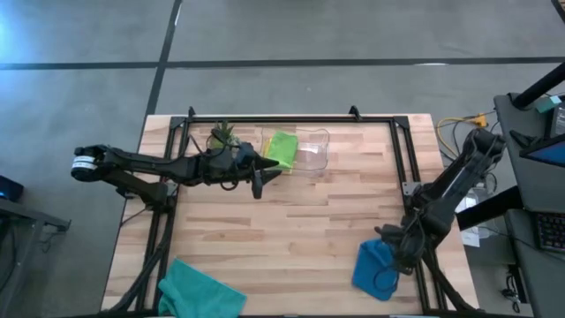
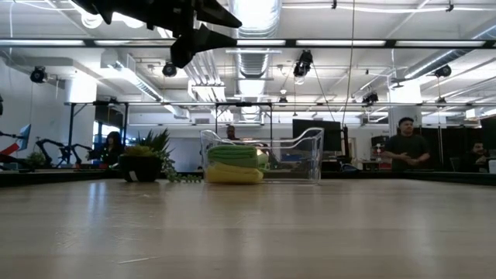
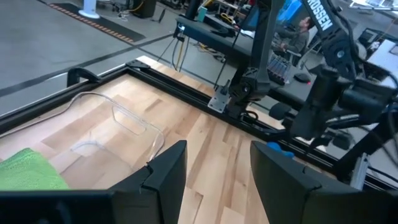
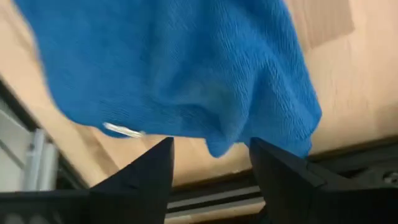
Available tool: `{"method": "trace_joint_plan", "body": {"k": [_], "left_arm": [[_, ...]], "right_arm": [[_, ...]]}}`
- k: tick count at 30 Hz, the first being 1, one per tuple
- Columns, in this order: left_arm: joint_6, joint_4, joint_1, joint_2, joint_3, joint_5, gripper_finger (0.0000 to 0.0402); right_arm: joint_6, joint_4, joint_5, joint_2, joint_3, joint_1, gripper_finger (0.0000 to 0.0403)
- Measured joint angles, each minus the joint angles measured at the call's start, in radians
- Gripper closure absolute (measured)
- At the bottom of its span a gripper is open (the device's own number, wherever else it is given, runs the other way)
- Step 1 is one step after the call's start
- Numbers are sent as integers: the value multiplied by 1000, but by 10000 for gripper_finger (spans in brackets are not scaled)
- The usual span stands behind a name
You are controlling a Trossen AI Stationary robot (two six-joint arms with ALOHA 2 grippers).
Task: Fold microfiber towels
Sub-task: Fold the blue microfiber towel
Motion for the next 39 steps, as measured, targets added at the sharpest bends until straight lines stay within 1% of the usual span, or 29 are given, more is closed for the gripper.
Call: {"method": "trace_joint_plan", "body": {"k": [2, 5, 7, 10, 13, 15, 18, 19, 24, 27, 30, 34, 39], "left_arm": [[0, 0, 0, 0, -1, 15, 240], [-1, 0, 0, 0, -2, 27, 240], [-1, 0, 0, 0, -2, 31, 240], [-1, 0, 0, 0, -2, 31, 240], [-1, 0, 0, 1, -2, 31, 240], [-1, 0, 0, 1, -3, 31, 240], [-2, 0, 0, 0, -3, 38, 240], [-2, 0, 0, 0, -3, 40, 240], [-2, 1, 0, -1, -2, 42, 240], [-3, 0, 0, -1, -3, 43, 240], [-3, 1, 0, -1, -3, 43, 240], [-4, 2, 0, -1, -2, 43, 240], [-52, 2, 0, -1, -2, 52, 240]], "right_arm": [[-2, 1, -20, 38, -2, 15, 190], [-5, 2, -32, 98, -3, 34, 188], [-17, 5, -41, 139, -4, 40, 194], [-61, 28, -76, 197, -7, 40, 214], [-86, 53, -84, 237, -6, 40, 255], [-95, 52, -68, 241, 8, 40, 299], [-95, 52, -31, 209, 30, 37, 373], [-90, 51, -17, 192, 37, 35, 381], [-88, 25, 86, 90, 74, 24, 392], [-90, -4, 171, 26, 92, -1, 392], [-141, 3, 249, -23, 113, -39, 393], [-263, 4, 286, -45, 150, -134, 393], [-456, 5, 297, -26, 210, -298, 394]]}}
